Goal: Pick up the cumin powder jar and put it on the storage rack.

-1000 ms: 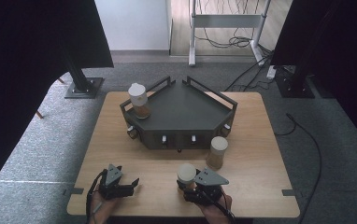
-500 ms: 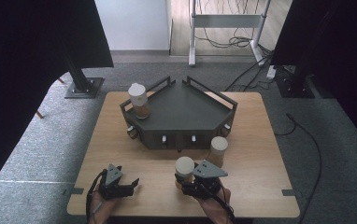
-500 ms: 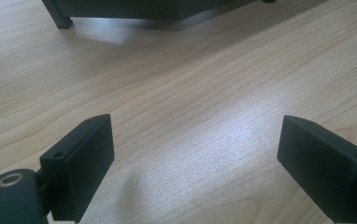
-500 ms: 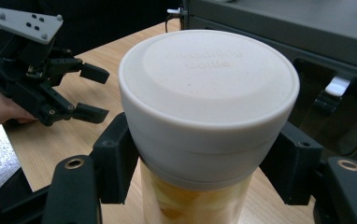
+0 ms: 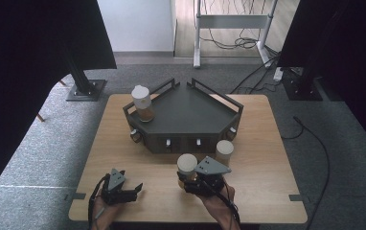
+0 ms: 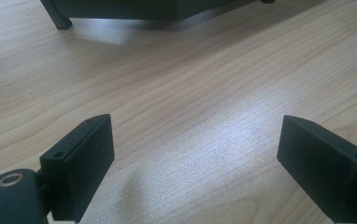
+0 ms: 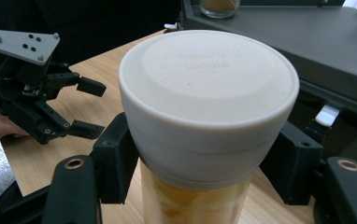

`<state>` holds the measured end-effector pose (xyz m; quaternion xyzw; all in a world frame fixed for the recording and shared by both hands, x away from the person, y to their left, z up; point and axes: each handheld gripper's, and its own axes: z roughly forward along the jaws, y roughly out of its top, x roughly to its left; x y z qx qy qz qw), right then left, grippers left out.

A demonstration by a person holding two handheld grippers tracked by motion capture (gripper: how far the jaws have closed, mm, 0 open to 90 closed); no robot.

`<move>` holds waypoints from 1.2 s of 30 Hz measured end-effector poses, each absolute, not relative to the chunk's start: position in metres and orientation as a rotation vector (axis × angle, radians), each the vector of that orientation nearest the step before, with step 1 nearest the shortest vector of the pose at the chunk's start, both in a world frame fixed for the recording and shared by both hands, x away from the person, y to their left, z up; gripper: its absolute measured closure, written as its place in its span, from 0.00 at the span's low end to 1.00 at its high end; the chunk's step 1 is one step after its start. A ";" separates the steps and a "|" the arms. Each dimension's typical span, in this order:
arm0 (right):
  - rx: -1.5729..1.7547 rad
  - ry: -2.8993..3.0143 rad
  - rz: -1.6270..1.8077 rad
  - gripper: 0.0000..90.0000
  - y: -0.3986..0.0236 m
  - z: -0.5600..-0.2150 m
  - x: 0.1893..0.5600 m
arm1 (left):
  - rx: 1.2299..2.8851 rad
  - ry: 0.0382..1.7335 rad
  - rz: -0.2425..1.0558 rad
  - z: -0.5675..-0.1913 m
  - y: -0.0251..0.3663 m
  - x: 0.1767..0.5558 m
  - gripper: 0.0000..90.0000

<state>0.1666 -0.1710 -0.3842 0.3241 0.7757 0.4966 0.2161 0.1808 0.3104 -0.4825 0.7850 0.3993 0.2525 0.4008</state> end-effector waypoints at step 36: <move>0.923 2.124 1.388 0.38 -0.168 -0.343 0.208 | 1.987 1.012 0.628 -0.483 0.310 0.184 0.12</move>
